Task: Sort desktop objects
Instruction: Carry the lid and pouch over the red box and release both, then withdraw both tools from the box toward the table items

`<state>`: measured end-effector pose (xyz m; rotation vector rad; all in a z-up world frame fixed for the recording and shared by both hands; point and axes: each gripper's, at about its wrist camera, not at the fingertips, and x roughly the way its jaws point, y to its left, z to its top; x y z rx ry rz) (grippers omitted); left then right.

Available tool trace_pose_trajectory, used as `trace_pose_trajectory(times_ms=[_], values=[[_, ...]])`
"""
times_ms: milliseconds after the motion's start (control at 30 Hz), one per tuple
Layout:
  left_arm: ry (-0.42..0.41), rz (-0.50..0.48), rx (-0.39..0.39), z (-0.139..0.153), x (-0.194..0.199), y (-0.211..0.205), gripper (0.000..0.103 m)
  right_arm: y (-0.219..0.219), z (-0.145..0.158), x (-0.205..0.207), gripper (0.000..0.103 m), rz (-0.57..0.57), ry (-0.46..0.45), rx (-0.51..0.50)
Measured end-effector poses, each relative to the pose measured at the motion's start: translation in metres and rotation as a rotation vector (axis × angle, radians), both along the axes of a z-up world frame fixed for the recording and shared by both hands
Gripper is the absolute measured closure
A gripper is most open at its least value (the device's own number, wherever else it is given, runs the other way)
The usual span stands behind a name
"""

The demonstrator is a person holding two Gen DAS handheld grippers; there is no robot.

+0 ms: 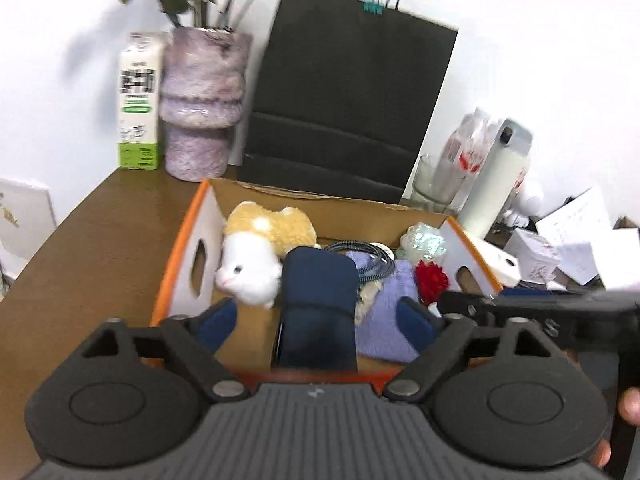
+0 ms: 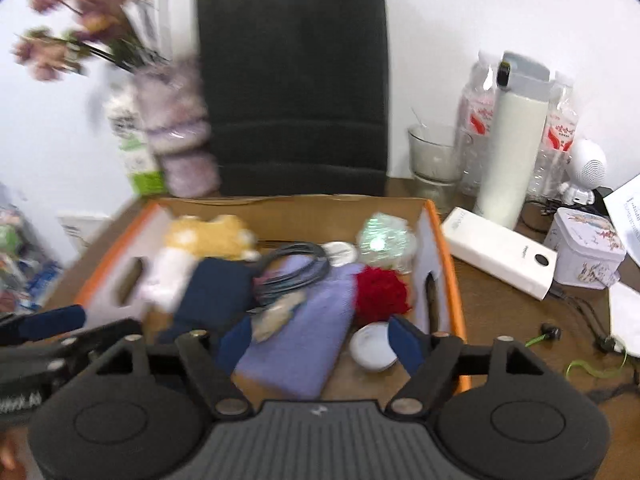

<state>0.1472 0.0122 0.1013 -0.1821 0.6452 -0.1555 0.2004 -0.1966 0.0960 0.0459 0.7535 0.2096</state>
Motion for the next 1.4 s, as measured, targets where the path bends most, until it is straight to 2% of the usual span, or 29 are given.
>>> trace_pose_trajectory(times_ms=[100,233,333,433,533,667,767,867,967,1133,1233,1300,1400], values=[[-0.016,0.018,0.003,-0.008,-0.043,0.01,0.005,-0.008,-0.002,-0.053,0.019,0.021,-0.039,0.07],[-0.043,0.016,0.01,-0.032,-0.106,0.017,0.0,-0.018,-0.022,-0.128,0.018,0.004,-0.089,0.086],[-0.091,0.026,0.057,-0.046,-0.142,0.016,0.0,-0.019,-0.039,-0.17,0.018,0.021,-0.12,0.075],[-0.095,0.018,0.036,-0.058,-0.169,0.019,0.0,-0.02,-0.055,-0.201,0.018,0.011,-0.135,0.032],[-0.087,0.02,0.026,-0.067,-0.189,0.02,0.0,-0.021,-0.069,-0.226,0.018,0.008,-0.126,0.037],[-0.078,0.009,0.062,-0.077,-0.209,0.017,0.0,-0.02,-0.082,-0.251,0.018,0.004,-0.136,0.0],[-0.058,0.007,0.097,-0.085,-0.221,0.018,0.0,-0.02,-0.088,-0.261,0.018,0.031,-0.113,0.011],[-0.04,0.015,0.062,-0.09,-0.225,0.023,0.0,-0.023,-0.088,-0.265,0.017,0.056,-0.131,0.025],[-0.01,0.029,0.075,-0.093,-0.223,0.022,0.0,-0.027,-0.09,-0.26,0.018,0.041,-0.099,0.068],[-0.037,-0.028,0.087,-0.085,-0.219,0.007,0.0,-0.03,-0.087,-0.258,0.023,0.019,-0.113,0.068],[-0.071,-0.081,0.083,-0.076,-0.206,-0.011,0.0,-0.04,-0.08,-0.241,0.036,-0.013,-0.082,0.052],[-0.12,-0.14,0.081,-0.067,-0.189,-0.026,0.0,-0.054,-0.068,-0.228,0.036,-0.06,-0.109,0.055],[-0.177,-0.186,0.071,-0.06,-0.157,-0.052,0.006,-0.069,-0.051,-0.207,0.035,-0.104,-0.168,0.051]])
